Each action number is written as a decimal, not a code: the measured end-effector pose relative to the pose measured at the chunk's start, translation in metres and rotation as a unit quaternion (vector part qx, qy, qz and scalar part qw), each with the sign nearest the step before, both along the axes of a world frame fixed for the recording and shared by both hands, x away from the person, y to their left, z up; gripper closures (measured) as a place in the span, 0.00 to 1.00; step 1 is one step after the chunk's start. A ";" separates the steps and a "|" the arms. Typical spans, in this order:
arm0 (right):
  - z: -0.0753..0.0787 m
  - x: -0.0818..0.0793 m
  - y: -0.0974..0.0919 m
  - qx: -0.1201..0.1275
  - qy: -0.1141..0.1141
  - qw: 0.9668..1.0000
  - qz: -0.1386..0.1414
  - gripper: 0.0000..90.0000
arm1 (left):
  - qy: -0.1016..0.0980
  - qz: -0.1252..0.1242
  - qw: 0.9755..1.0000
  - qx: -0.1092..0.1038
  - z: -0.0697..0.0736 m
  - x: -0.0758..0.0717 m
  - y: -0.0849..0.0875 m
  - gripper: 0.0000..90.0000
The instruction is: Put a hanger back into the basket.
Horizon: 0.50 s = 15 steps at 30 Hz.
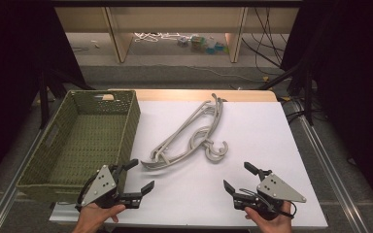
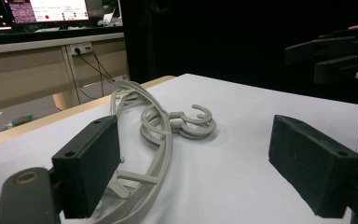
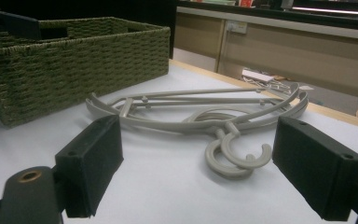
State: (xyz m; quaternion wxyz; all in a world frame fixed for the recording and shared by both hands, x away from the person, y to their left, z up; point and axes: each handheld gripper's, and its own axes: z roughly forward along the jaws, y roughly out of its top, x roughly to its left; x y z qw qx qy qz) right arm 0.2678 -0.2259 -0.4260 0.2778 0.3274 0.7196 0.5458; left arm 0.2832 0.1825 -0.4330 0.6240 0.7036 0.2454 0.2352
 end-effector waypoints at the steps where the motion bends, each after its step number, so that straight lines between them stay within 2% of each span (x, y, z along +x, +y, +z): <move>1: 0.000 0.000 0.000 0.000 -0.001 1.000 -0.001 0.19 | 0.002 0.000 1.000 0.001 0.000 0.000 0.000 0.18; 3: 0.000 0.000 0.000 0.001 -0.002 1.000 -0.001 0.19 | -0.004 -0.001 1.000 0.003 0.000 0.000 0.000 0.18; 13: 0.000 0.000 0.000 -0.003 -0.006 1.000 -0.001 0.19 | -0.004 -0.005 1.000 0.007 0.001 -0.002 -0.002 0.20; 15: 0.000 0.000 0.000 0.006 -0.002 1.000 0.000 0.19 | -0.005 -0.007 1.000 0.006 0.001 -0.003 -0.003 0.20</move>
